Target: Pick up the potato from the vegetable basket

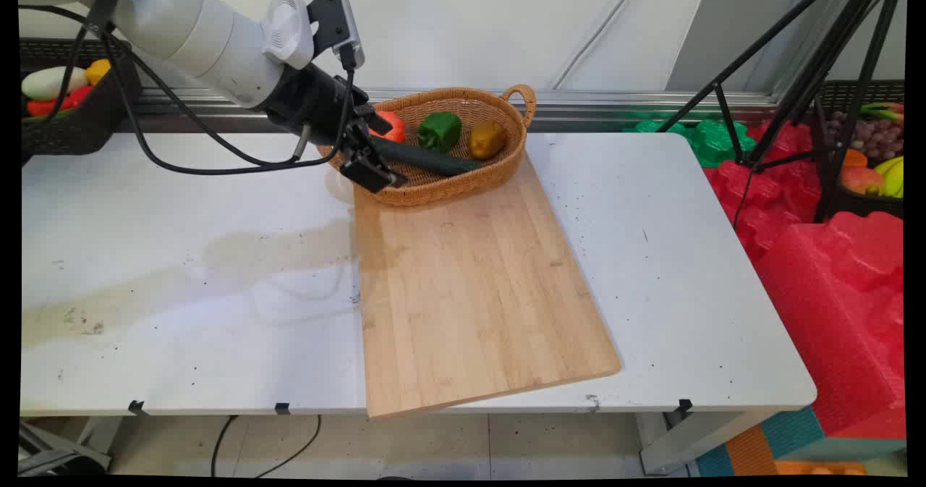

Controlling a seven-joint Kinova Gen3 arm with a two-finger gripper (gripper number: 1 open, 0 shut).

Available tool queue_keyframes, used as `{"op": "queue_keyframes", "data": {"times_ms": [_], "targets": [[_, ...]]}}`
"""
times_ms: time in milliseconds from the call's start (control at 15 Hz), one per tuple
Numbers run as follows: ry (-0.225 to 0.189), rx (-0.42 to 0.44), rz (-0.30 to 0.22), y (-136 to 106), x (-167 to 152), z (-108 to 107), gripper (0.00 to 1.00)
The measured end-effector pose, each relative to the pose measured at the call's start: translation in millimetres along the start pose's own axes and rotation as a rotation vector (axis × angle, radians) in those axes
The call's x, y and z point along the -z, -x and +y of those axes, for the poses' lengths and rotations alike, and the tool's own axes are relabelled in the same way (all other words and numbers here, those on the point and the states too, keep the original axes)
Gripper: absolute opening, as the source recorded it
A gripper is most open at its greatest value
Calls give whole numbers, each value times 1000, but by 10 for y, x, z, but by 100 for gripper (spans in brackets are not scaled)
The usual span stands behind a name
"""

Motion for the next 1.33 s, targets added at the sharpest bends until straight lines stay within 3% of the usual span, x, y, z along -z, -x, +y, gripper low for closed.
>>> {"op": "queue_keyframes", "data": {"times_ms": [267, 533, 933, 1333], "targets": [[-17, 36, 18, -88, -7, -30, 100], [-46, 75, 28, -338, -185, -150, 100], [-95, 127, 12, -696, -682, -447, 100], [-123, 159, -38, -876, -1293, -754, 100]]}}
